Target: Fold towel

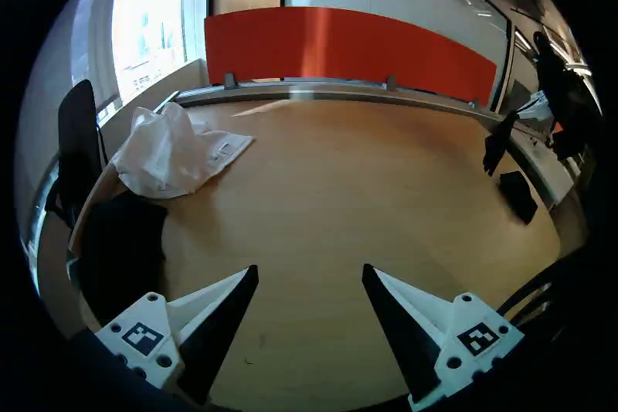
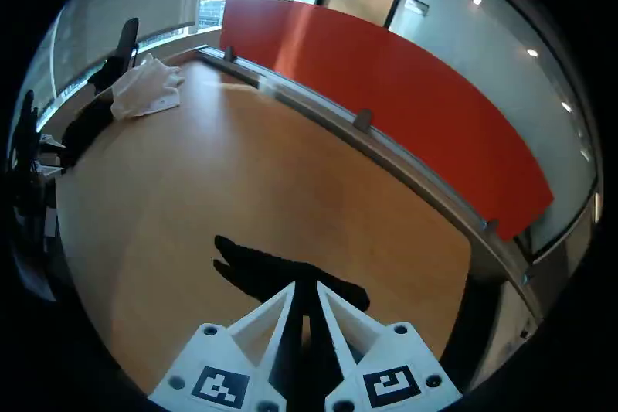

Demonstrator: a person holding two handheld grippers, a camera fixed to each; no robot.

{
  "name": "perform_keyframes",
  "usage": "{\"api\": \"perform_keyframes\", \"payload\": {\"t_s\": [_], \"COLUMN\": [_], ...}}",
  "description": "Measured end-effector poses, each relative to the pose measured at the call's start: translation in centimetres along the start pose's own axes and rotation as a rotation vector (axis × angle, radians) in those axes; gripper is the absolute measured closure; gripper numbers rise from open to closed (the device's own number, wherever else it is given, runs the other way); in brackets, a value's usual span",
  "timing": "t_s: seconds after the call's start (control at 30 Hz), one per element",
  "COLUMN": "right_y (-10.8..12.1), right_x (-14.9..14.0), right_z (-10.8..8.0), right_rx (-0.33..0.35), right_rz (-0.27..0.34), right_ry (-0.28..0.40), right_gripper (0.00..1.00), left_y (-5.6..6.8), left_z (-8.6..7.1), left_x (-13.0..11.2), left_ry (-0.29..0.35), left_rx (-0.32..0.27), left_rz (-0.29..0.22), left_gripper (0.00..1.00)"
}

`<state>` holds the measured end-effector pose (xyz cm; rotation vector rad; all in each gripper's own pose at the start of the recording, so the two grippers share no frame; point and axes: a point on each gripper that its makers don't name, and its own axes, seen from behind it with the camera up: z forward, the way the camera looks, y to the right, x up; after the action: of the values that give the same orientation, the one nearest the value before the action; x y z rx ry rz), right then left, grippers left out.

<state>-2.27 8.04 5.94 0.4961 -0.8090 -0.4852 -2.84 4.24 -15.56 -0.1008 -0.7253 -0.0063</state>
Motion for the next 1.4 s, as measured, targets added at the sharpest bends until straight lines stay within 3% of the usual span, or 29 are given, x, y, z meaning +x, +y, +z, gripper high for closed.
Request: {"api": "perform_keyframes", "payload": {"t_s": [0.5, 0.9, 1.4], "right_y": [6.7, 8.0, 8.3], "right_x": [-5.4, -8.3, -15.3], "right_z": [-0.9, -1.7, -4.5], "right_rx": [-0.067, -0.075, -0.095], "right_rz": [0.055, 0.1, 0.072], "right_ry": [-0.098, -0.119, -0.206], "right_gripper": [0.95, 0.95, 0.95], "left_y": [0.6, 1.9, 2.6], "left_z": [0.3, 0.6, 0.5], "left_x": [0.6, 1.1, 1.2], "left_ry": [-0.009, -0.01, -0.009], "left_rx": [0.007, -0.007, -0.018], "left_rz": [0.023, 0.044, 0.06], "left_gripper": [0.0, 0.0, 0.0]}}
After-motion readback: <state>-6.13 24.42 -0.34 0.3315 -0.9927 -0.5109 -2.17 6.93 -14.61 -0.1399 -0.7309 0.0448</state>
